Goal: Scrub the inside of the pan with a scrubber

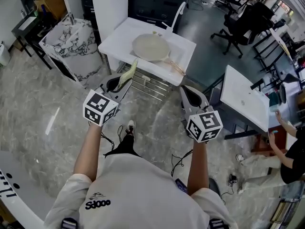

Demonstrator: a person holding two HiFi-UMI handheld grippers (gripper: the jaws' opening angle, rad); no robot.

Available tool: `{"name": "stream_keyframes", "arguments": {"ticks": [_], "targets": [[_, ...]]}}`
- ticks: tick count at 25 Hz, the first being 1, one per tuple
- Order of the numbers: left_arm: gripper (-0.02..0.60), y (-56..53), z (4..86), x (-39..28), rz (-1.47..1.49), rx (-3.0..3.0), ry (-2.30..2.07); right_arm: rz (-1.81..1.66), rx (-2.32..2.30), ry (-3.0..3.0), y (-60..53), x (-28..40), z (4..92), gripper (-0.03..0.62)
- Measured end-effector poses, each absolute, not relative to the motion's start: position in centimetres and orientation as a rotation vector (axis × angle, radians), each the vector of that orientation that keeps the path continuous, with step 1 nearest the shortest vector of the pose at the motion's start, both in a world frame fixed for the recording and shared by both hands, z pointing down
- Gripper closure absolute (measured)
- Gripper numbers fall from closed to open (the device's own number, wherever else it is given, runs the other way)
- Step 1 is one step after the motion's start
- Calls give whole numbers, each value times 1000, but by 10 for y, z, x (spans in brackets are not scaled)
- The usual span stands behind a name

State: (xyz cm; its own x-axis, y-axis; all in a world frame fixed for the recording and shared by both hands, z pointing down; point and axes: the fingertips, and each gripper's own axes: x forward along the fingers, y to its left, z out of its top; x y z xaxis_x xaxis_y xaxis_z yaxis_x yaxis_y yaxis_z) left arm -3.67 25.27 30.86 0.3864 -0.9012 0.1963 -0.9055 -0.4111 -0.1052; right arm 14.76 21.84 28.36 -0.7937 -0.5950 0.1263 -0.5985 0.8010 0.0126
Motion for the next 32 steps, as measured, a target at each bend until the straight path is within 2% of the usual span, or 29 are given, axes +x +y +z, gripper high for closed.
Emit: {"name": "stream_keyframes", "arguments": {"ticks": [13, 32], "targets": [[514, 104, 294, -96, 349, 2640, -1659, 30, 1055, -2818, 83, 100, 265, 586], [514, -13, 320, -132, 376, 2657, -1540, 119, 1108, -2772, -21, 53, 286, 588]]}}
